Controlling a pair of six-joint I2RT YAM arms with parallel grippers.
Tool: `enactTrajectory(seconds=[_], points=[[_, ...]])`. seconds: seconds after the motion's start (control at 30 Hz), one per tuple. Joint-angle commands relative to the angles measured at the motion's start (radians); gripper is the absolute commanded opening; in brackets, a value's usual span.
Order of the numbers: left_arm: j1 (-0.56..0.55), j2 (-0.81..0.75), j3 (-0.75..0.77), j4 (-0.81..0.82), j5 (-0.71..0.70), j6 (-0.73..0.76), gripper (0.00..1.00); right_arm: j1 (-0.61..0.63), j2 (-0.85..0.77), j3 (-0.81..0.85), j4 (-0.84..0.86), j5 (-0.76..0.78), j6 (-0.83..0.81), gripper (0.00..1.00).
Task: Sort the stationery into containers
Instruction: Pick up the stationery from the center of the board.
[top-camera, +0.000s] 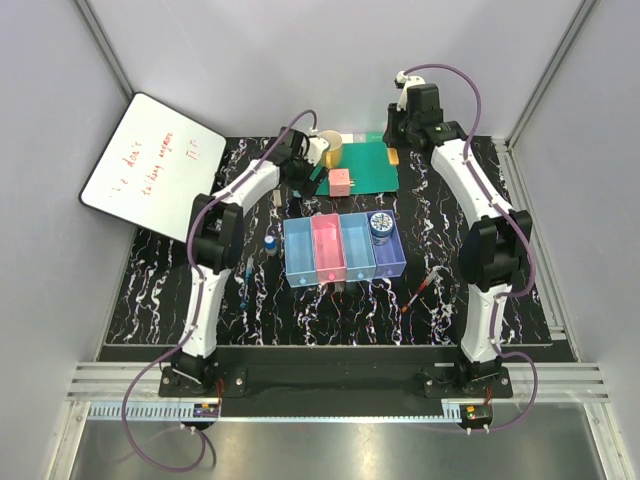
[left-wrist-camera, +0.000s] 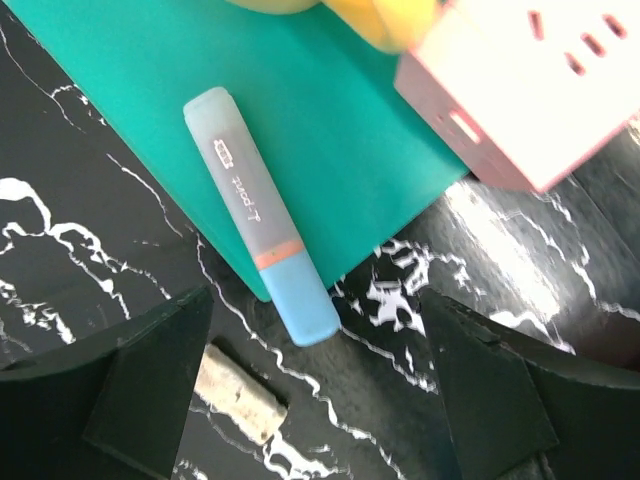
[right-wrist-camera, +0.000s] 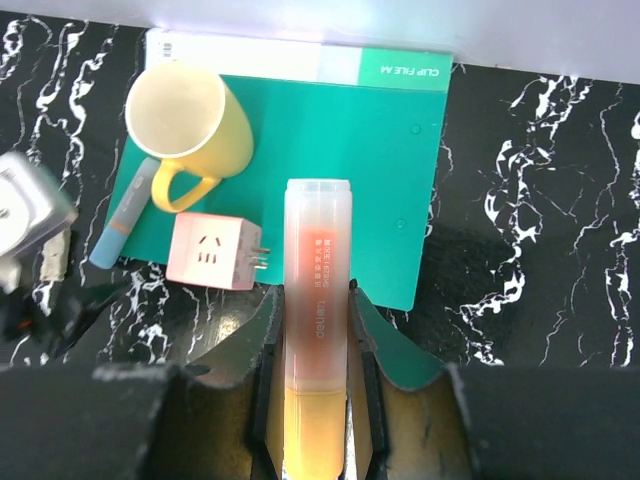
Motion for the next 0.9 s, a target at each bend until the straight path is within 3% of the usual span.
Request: enactTrajectory(seconds=[0.0, 0.5, 0.67, 0.87], points=[[0.002, 0.046, 0.134, -0.073, -0.052, -0.064, 0.9, 0.012, -0.095, 0.003, -0.022, -0.048, 0.013, 0.0], [-0.003, 0.171, 0.285, -0.318, -0.112, -0.149, 0.85, 0.013, -0.147, 0.02, -0.069, -0.078, 0.056, 0.0], [-0.004, 0.197, 0.314, -0.339, -0.106, -0.17, 0.75, 0.015, -0.15, 0.04, -0.088, -0.089, 0.074, 0.0], [-0.006, 0.208, 0.335, -0.336, -0.105, -0.176, 0.77, 0.013, -0.165, 0.034, -0.101, -0.088, 0.082, 0.0]])
